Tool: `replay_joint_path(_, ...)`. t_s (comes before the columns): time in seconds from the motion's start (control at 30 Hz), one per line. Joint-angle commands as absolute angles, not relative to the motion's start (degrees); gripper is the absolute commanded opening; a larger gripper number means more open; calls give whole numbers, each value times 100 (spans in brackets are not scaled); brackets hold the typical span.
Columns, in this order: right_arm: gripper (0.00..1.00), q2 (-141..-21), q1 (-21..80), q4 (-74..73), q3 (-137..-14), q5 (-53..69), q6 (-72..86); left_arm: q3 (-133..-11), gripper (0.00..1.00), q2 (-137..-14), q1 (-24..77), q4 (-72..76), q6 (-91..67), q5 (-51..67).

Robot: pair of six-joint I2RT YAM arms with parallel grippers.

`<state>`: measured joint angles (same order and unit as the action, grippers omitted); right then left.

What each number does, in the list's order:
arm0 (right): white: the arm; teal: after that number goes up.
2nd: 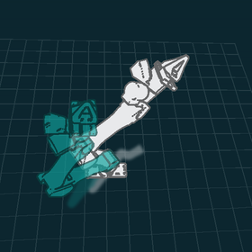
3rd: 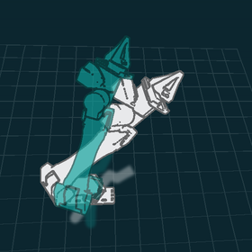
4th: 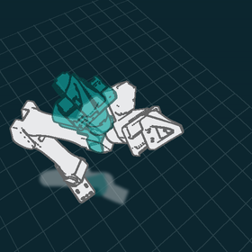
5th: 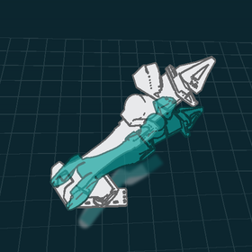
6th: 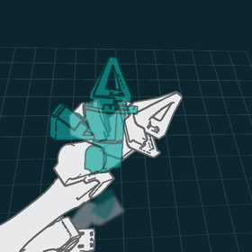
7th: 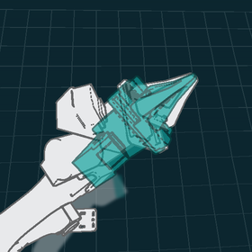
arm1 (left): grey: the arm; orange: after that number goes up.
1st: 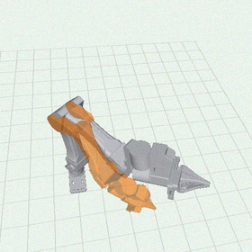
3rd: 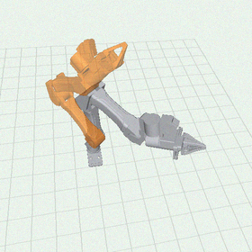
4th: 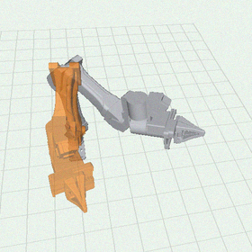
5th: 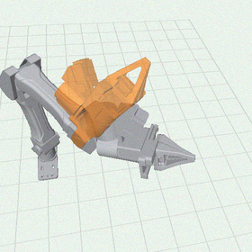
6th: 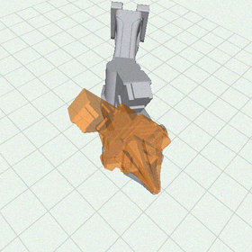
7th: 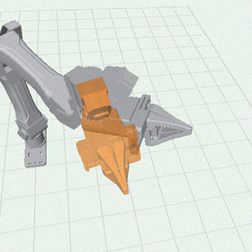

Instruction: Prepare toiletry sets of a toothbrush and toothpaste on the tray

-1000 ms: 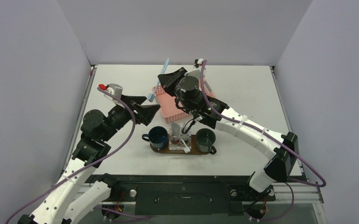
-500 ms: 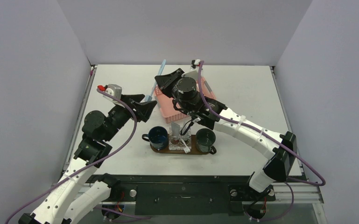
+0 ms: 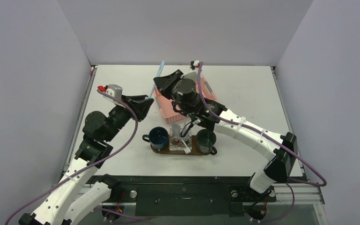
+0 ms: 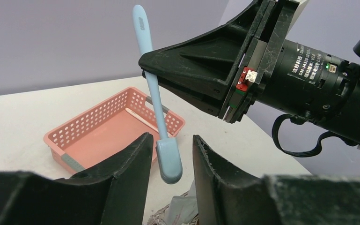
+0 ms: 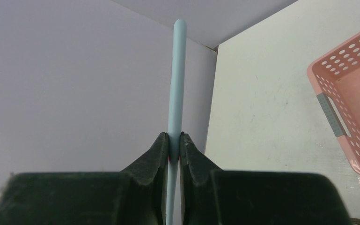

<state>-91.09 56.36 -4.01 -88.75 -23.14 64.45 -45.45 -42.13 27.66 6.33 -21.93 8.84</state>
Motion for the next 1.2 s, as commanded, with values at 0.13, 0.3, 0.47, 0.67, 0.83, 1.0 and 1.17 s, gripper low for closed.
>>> replay_joint_path(0.13,0,-9013,5732,-209,-9003,-2327,6509,-4554,20,-4232,2777,962,-2129,810)
replay_joint_path(0.3,0,-8963,5747,-178,-8956,-2313,6509,-4572,1,-4238,2777,931,-2135,770)
replay_joint_path(0.47,0,-8888,5746,-115,-8849,-2266,6486,-4618,0,-4238,2777,859,-2164,794)
replay_joint_path(0.67,32,-8750,5674,-88,-8718,-2046,6277,-4762,0,-4238,2777,542,-2167,1004)
replay_joint_path(0.83,44,-8500,5316,-77,-8412,-1527,6135,-4946,0,-4219,2777,105,-2152,1175)
replay_joint_path(1.0,47,-8120,4837,-274,-8012,-1058,5772,-5188,0,-4193,2777,-479,-2070,1333)
replay_joint_path(1.17,47,-7710,4501,-969,-7858,-941,4900,-5654,0,-4316,2777,-1421,-1953,1541)
